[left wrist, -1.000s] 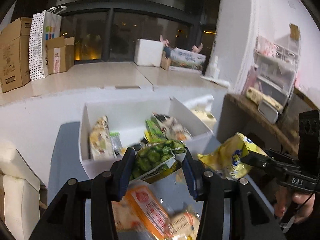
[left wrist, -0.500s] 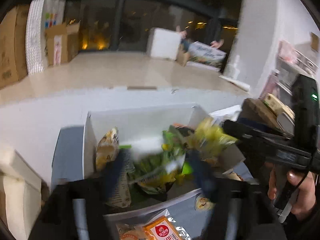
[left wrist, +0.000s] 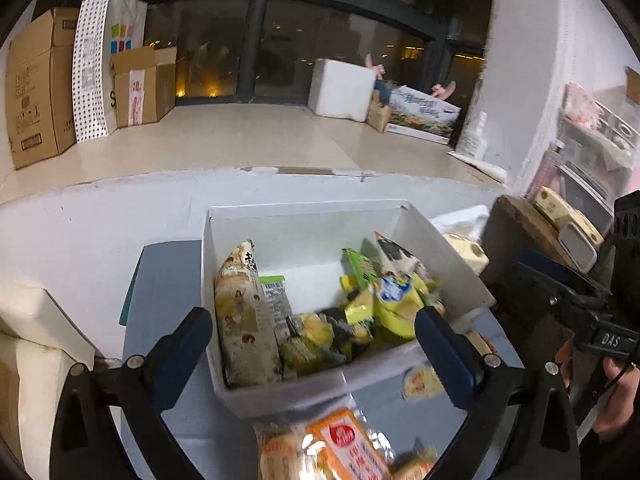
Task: Organize snacks
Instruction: 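Drop both snack bags into the white box and open both tools, then move both tools back toward the remaining bread packs, then grasp orange flying cake pack with left tool while right tool grasps round bun pack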
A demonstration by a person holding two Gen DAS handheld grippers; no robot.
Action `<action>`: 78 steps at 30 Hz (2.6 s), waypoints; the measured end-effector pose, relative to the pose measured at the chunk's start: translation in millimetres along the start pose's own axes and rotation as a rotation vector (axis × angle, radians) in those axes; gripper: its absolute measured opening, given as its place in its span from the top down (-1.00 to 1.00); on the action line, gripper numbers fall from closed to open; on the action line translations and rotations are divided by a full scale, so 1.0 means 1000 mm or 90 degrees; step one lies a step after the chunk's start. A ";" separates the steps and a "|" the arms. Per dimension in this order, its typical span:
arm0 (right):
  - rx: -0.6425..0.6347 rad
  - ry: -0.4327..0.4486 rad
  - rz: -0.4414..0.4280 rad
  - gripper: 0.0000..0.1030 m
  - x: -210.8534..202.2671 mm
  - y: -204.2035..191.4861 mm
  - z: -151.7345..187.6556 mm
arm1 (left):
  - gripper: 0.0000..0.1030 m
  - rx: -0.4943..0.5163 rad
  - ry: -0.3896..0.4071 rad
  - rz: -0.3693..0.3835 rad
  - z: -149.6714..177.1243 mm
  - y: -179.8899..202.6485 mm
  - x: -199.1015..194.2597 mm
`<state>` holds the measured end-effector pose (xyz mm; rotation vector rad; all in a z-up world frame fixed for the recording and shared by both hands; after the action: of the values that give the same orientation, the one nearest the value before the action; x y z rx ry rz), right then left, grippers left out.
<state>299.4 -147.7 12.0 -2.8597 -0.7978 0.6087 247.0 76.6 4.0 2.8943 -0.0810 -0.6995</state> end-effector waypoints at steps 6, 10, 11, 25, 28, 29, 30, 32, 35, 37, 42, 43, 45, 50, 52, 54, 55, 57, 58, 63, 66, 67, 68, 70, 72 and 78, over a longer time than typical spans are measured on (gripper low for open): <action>-0.033 -0.018 -0.039 -1.00 -0.038 -0.028 0.030 | -1.00 0.026 0.000 0.017 0.026 0.010 -0.034; -0.040 -0.033 -0.072 -1.00 -0.061 -0.042 0.060 | -1.00 -0.001 0.001 0.027 0.053 0.010 -0.061; -0.036 -0.043 -0.077 -1.00 -0.064 -0.043 0.068 | -1.00 -0.004 -0.002 0.028 0.059 0.009 -0.066; -0.041 -0.132 -0.065 -1.00 -0.089 -0.060 0.168 | -1.00 -0.056 -0.031 0.024 0.144 0.009 -0.118; -0.048 -0.153 -0.066 -1.00 -0.084 -0.063 0.181 | -1.00 -0.058 -0.035 0.030 0.152 0.013 -0.120; -0.051 -0.157 -0.069 -1.00 -0.082 -0.064 0.182 | -1.00 -0.056 -0.038 0.030 0.153 0.015 -0.120; -0.055 -0.165 -0.073 -1.00 -0.078 -0.066 0.184 | -1.00 -0.053 -0.039 0.029 0.154 0.016 -0.119; -0.064 -0.179 -0.074 -1.00 -0.071 -0.070 0.189 | -1.00 -0.053 -0.042 0.028 0.156 0.017 -0.119; -0.081 -0.202 -0.067 -1.00 -0.057 -0.073 0.196 | -1.00 -0.062 -0.043 0.035 0.157 0.017 -0.118; -0.091 -0.217 -0.062 -1.00 -0.047 -0.076 0.200 | -1.00 -0.071 -0.040 0.043 0.157 0.016 -0.119; -0.128 -0.260 -0.031 -1.00 -0.023 -0.082 0.209 | -1.00 -0.076 -0.040 0.040 0.158 0.015 -0.119; -0.130 -0.255 -0.033 -1.00 -0.022 -0.083 0.209 | -1.00 -0.079 -0.040 0.042 0.158 0.014 -0.119; -0.119 -0.249 -0.055 -0.97 -0.024 -0.084 0.209 | -1.00 -0.081 -0.039 0.040 0.158 0.013 -0.118; -0.073 -0.232 -0.068 -0.50 -0.040 -0.071 0.201 | -1.00 -0.083 -0.050 0.039 0.160 0.013 -0.108; -0.063 -0.216 -0.068 -0.50 -0.052 -0.063 0.196 | -1.00 -0.079 -0.058 0.034 0.162 0.017 -0.100; -0.053 -0.203 -0.065 -0.50 -0.065 -0.054 0.190 | -1.00 -0.072 -0.069 0.037 0.162 0.024 -0.090; -0.045 -0.196 -0.065 -0.50 -0.073 -0.047 0.187 | -1.00 -0.068 -0.072 0.040 0.162 0.027 -0.085; -0.032 -0.176 -0.055 -0.50 -0.090 -0.032 0.180 | -1.00 -0.055 -0.086 0.044 0.161 0.036 -0.071; -0.027 -0.167 -0.043 -0.50 -0.096 -0.027 0.177 | -1.00 -0.045 -0.095 0.039 0.161 0.043 -0.062; -0.002 -0.129 -0.014 -0.50 -0.130 0.001 0.164 | -1.00 -0.016 -0.133 0.025 0.161 0.076 -0.015; 0.008 -0.115 0.009 -0.50 -0.144 0.012 0.161 | -1.00 0.019 -0.152 -0.009 0.167 0.090 0.008; 0.014 -0.112 0.013 -0.50 -0.148 0.015 0.161 | -1.00 0.035 -0.156 -0.030 0.170 0.093 0.014; 0.022 -0.110 0.016 -0.50 -0.150 0.019 0.162 | -1.00 0.053 -0.152 -0.053 0.172 0.095 0.018; 0.029 -0.110 0.021 -0.50 -0.154 0.025 0.163 | -1.00 0.074 -0.149 -0.078 0.173 0.098 0.022; 0.032 -0.112 0.023 -0.50 -0.157 0.029 0.166 | -0.99 0.083 -0.147 -0.088 0.174 0.100 0.023; 0.030 -0.108 0.021 -0.50 -0.158 0.024 0.168 | -0.17 0.095 -0.132 -0.110 0.177 0.091 0.020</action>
<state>118.7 -250.6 -91.5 -2.8116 -0.7497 0.8715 182.3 -40.4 -144.7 2.9840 0.0974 -1.0662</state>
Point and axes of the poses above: each gripper's, at about its wrist camera, not at the fingertips, and x roughly the way its jaws point, y to its right, z to its underside, the point moved 2 cm from there along x, roughly the way its jaws point, and after that the axes turned 13 degrees about y, right-handed, at the moved point
